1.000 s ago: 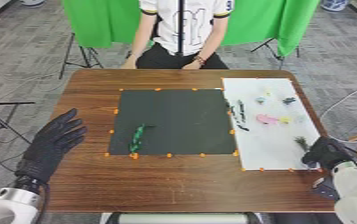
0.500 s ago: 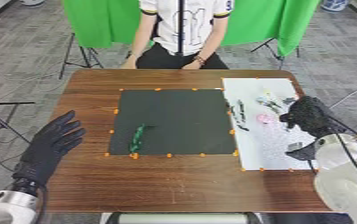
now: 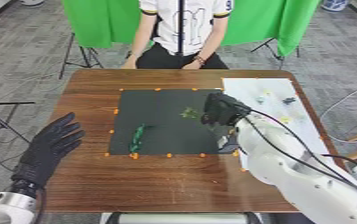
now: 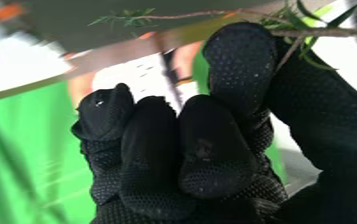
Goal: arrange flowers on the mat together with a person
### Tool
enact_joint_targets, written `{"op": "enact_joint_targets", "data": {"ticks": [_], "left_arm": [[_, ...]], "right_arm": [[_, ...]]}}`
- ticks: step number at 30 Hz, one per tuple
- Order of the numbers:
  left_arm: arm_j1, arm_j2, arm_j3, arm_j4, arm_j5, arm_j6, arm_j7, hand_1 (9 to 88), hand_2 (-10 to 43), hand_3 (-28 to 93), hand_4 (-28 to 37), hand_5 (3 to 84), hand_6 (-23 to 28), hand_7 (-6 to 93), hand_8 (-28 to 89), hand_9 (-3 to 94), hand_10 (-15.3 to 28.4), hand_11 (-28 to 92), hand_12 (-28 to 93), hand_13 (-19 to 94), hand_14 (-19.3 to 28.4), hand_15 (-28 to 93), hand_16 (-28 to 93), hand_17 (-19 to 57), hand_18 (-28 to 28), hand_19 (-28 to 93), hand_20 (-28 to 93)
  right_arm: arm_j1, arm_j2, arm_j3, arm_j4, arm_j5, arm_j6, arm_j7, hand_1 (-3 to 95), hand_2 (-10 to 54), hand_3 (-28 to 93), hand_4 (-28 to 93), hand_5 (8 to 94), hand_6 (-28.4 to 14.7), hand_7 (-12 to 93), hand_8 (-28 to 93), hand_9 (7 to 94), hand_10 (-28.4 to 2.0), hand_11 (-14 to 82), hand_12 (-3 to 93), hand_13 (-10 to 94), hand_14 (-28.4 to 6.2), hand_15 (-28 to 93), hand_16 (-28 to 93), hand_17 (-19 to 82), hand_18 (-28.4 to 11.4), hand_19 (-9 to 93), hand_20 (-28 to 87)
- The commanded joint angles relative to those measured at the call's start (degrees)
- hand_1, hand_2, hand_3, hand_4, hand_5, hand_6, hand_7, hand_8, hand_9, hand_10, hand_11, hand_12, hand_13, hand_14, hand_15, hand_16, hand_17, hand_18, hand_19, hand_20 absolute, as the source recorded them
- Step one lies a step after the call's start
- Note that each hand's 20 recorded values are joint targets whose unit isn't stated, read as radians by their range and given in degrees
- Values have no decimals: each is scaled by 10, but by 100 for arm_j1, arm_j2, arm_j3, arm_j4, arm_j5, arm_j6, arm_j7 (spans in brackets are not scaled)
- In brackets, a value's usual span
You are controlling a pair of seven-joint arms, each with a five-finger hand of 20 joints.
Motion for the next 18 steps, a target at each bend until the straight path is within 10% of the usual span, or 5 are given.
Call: {"op": "enact_joint_targets", "data": {"ticks": [1, 18], "left_arm": [[9, 53, 108, 33, -45, 64, -29, 275, -9, 706, -163, 279, 20, 211, -100, 246, 113, 221, 185, 208, 141, 315, 16, -82, 210, 458, 86], [-52, 11, 135, 68, -3, -21, -98, 273, -9, 710, -160, 278, 20, 209, -100, 246, 112, 219, 184, 208, 141, 312, 15, -84, 211, 458, 86]], "right_arm": [[399, -743, -1010, 435, -686, -70, 116, 329, -90, 899, -46, 870, 21, 530, 187, 911, -89, 713, 403, 802, -110, 885, 376, 394, -240, 932, 463], [587, -1246, -1761, 1060, -1713, -45, 949, 310, -93, 929, -36, 881, 25, 530, 201, 924, -91, 714, 400, 813, -111, 889, 371, 406, -243, 932, 470]]}}
